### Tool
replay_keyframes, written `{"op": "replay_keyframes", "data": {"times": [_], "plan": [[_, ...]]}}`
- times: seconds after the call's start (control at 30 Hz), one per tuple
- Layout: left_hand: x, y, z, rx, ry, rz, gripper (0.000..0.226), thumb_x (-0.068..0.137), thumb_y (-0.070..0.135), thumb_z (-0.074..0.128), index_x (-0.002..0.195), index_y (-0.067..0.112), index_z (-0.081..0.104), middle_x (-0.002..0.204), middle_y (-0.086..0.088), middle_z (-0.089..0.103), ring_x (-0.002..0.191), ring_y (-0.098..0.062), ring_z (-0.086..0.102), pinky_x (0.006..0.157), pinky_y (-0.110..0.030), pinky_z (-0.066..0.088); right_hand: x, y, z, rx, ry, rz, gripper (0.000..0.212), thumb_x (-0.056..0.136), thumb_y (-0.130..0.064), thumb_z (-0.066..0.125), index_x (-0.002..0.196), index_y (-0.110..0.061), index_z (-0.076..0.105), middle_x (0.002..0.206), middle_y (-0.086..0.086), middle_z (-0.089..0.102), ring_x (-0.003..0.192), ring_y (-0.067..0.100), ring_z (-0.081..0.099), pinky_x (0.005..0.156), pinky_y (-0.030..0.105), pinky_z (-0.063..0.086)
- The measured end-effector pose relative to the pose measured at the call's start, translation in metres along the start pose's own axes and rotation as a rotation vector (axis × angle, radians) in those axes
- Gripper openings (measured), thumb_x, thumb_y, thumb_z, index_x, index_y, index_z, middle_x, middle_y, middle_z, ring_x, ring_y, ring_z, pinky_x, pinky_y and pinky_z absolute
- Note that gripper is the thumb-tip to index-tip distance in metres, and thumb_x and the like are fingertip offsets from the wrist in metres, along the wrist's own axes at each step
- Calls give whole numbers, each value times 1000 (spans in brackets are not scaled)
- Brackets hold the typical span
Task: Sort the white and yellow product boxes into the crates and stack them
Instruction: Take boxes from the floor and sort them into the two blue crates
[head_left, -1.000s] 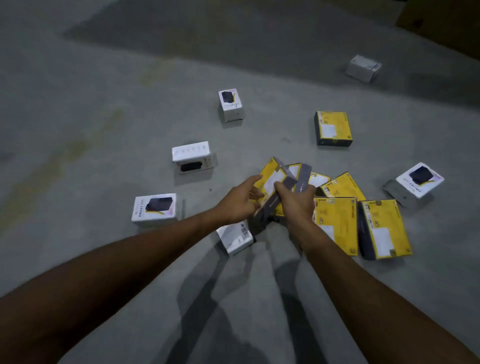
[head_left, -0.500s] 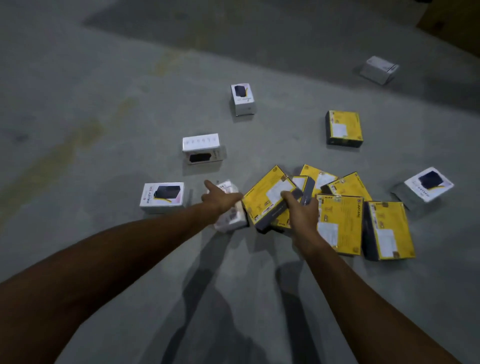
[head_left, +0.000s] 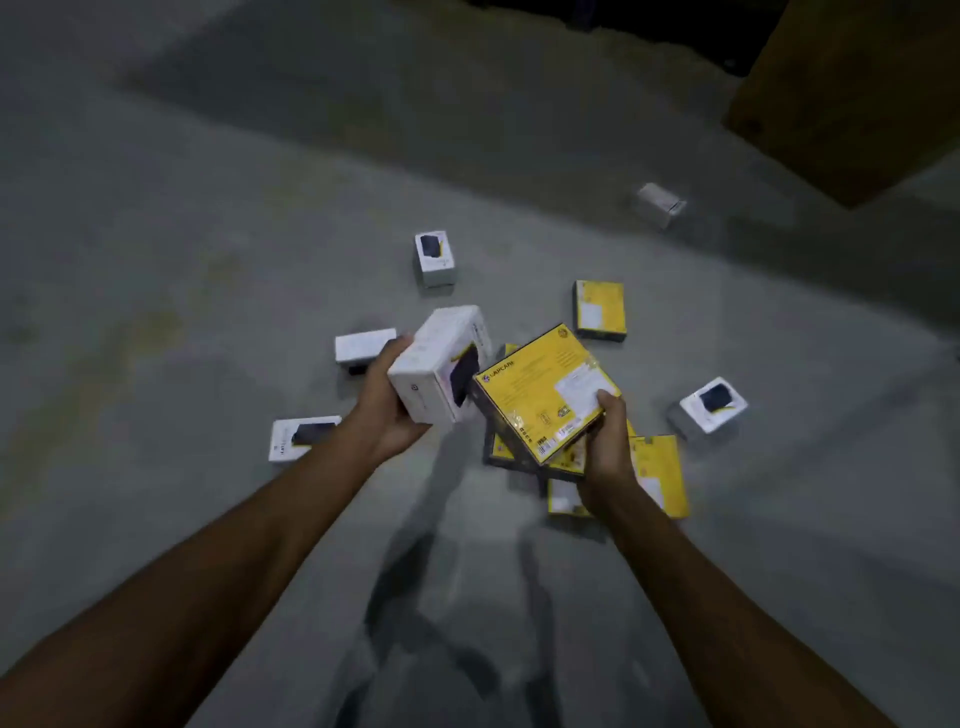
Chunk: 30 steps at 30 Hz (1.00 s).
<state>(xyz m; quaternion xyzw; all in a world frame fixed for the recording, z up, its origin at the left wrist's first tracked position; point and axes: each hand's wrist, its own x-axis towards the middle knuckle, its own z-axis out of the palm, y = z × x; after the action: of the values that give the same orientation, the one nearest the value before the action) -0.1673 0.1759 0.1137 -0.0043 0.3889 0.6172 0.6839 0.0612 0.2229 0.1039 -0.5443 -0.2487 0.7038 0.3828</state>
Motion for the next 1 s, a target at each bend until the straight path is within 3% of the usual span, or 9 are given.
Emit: {"op": "replay_keyframes", "data": {"times": [0.2,0.3,0.43,0.57,0.7,0.8,0.9,0.93,1.0], "plan": [[-116,67,142,107,-33,-106,74,76,65,59,138,25,56,126,-6,64,97,-26,65,87,-45,47,-122,-150,34,-12,60,5,40,95,-44,46,119,-19,66,107,2,74,92,25,67,85,40,50],[-185,99,209,99,-91,-161,74,76,70,54,135,26,58,130,-10,63,104,-31,65,92,-57,46,-195,-220,58,13,16,8,42,92,-45,57,122,-17,66,116,8,73,102,30,69,93,46,53],[-283,136,301,96,-89,-124,60,84,61,53,130,23,62,122,-11,68,102,-31,68,94,-56,47,-299,-305,85,16,-57,-96,78,70,-46,84,133,-12,56,124,14,69,112,36,67,96,60,51],[-366,171,368,97,-77,-72,70,81,56,60,141,20,52,132,-11,61,104,-30,64,95,-49,44,-391,-379,98,69,-92,-147,55,84,-24,73,134,-10,54,125,14,68,114,37,66,93,59,53],[-424,199,420,131,-136,-43,67,84,57,56,140,21,53,134,-11,57,107,-30,60,96,-47,40,-462,-437,110,148,-74,-209,37,93,-19,63,128,-6,59,120,19,69,108,39,67,87,56,57],[-454,213,456,185,-205,-33,52,90,56,50,127,23,61,121,-10,65,99,-29,64,87,-42,47,-508,-466,115,155,-33,-257,20,97,-22,59,114,-13,64,113,17,72,97,38,70,68,45,62],[-469,223,481,273,-243,-40,49,86,59,57,119,24,66,121,-10,63,96,-27,63,81,-38,47,-536,-481,111,240,26,-283,26,100,-29,55,118,-13,63,117,18,69,94,39,66,45,30,55],[-471,224,489,295,-256,-47,52,82,60,62,120,24,66,123,-10,60,97,-27,61,82,-39,45,-542,-485,108,295,29,-284,32,100,-32,53,123,-12,62,119,17,69,98,38,67,51,34,58],[-472,224,501,318,-291,-77,61,78,60,66,126,23,63,129,-11,56,104,-28,57,88,-42,42,-553,-490,98,400,33,-270,40,102,-38,48,127,-11,62,118,14,71,107,34,68,81,43,60]]}}
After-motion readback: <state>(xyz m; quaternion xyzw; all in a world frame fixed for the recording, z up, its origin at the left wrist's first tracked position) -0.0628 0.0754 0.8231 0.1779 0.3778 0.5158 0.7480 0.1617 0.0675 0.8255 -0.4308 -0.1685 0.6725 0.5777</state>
